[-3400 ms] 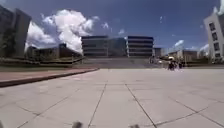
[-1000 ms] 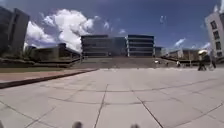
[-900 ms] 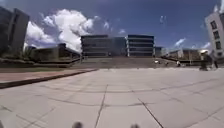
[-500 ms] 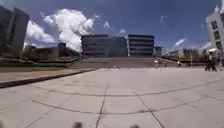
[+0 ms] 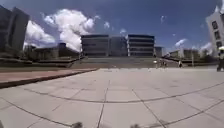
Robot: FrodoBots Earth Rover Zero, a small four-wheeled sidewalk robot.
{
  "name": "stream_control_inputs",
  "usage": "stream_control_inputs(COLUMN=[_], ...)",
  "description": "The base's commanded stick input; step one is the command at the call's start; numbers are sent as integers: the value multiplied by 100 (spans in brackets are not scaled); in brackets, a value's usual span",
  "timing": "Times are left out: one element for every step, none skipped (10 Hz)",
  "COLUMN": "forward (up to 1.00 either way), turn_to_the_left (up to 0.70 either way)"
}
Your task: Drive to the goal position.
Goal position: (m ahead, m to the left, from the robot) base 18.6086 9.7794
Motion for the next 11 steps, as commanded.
stream_control_inputs(forward=[70,70,70,70,70,70,70,70,70,70,70], turn_to_the_left=[0,0,0,0,0,0,0,0,0,0,0])
